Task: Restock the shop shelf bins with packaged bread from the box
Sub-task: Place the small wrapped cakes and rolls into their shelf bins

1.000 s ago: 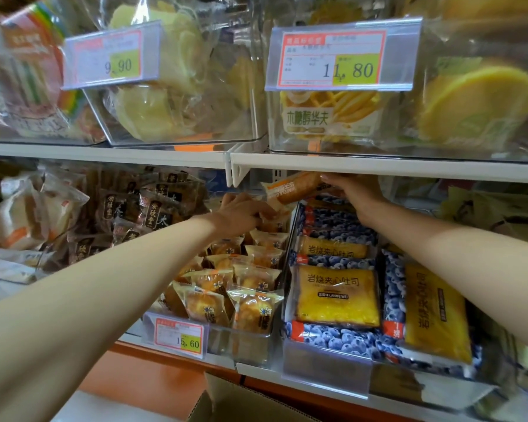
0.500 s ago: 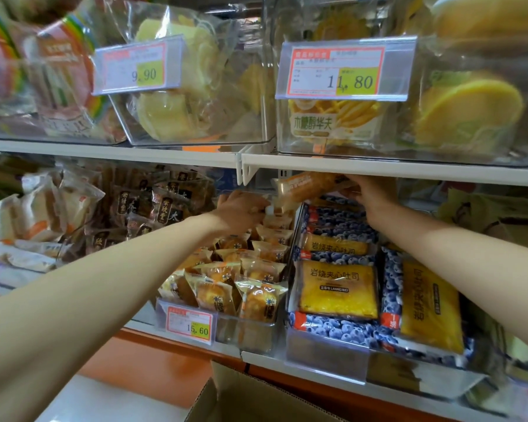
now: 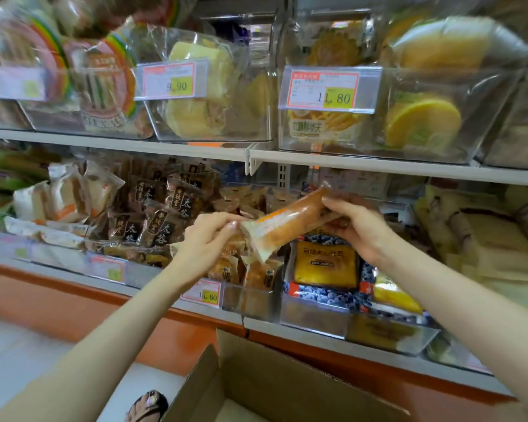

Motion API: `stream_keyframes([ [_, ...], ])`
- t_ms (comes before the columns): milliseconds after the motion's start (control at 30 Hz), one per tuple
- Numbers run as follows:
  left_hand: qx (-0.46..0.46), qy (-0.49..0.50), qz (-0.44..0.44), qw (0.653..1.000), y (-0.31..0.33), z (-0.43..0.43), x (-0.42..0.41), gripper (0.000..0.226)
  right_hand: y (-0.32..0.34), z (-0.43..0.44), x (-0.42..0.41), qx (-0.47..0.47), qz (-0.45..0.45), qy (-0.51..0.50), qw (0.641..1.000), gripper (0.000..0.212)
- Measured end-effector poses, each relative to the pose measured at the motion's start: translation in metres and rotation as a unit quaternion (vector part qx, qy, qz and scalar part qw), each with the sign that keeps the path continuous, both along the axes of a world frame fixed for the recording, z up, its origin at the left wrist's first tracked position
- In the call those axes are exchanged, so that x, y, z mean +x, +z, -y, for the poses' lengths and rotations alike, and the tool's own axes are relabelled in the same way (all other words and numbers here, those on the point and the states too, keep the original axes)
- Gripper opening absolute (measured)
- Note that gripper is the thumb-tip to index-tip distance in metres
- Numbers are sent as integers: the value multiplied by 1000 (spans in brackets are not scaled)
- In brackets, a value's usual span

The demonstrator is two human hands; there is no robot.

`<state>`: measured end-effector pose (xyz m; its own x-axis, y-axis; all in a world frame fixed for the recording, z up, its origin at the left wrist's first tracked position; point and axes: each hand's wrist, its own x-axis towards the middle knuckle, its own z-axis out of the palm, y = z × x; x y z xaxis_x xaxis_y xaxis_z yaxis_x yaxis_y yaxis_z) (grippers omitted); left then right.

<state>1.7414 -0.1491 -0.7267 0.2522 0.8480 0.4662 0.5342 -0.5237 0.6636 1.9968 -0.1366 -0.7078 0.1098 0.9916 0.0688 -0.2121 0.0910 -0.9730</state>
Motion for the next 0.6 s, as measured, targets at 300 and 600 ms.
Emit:
stream_keyframes([
  [300,87,20,-166,982,-33,6,8,71,-6,18,-25,117,174,-33,977,24],
  [600,115,68,-246,960,-39,-3,14,68,1,26,-32,202,252,12,946,27],
])
